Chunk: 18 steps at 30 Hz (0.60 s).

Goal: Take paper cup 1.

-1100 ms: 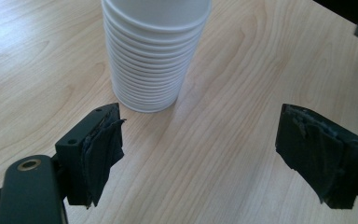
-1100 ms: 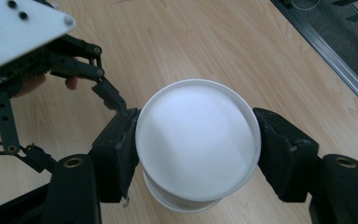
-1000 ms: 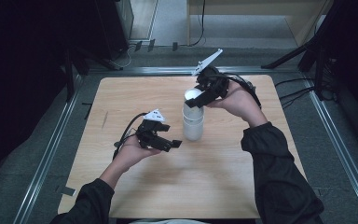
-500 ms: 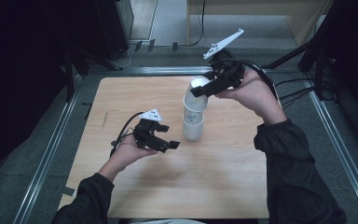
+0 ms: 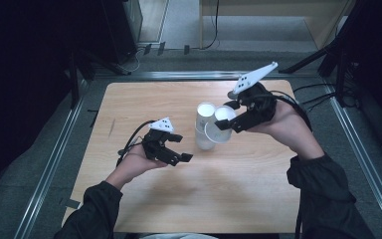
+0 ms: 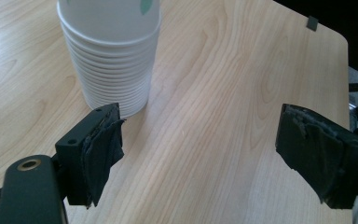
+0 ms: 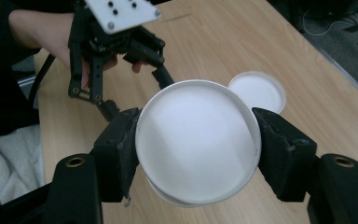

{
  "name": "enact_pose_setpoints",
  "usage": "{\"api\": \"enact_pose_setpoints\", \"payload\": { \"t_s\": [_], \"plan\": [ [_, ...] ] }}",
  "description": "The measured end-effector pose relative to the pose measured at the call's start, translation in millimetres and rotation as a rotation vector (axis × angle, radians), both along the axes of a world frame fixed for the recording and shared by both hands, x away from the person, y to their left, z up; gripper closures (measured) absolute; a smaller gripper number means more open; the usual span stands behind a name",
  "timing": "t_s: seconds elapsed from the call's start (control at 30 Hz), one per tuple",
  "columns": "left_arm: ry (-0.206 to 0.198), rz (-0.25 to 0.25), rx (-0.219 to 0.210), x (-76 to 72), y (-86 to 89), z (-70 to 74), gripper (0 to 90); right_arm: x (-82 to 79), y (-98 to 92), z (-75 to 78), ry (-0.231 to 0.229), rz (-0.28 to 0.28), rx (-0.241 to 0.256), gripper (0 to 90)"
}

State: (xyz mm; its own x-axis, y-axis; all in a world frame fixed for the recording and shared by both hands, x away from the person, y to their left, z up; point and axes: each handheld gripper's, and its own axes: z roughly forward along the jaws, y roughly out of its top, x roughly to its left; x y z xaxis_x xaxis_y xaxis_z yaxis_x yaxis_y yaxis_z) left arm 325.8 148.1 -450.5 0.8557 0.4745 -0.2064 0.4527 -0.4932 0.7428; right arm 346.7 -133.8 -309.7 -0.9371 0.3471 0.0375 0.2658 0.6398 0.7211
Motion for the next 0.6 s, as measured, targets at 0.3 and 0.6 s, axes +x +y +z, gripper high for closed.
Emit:
{"api": "enact_pose_setpoints", "payload": {
  "t_s": [0.3,0.6],
  "plan": [
    [0.008,-0.027,-0.005,-3.1,0.4,-2.3,14.9,-13.4,-0.1,-34.5,0.004,0.05,-0.01,35.9],
    [-0.006,-0.037,-0.008,-8.8,1.3,-4.1,14.9,-21.4,0.7,-64.9,0.021,0.084,0.01,36.0]
  ]
}}
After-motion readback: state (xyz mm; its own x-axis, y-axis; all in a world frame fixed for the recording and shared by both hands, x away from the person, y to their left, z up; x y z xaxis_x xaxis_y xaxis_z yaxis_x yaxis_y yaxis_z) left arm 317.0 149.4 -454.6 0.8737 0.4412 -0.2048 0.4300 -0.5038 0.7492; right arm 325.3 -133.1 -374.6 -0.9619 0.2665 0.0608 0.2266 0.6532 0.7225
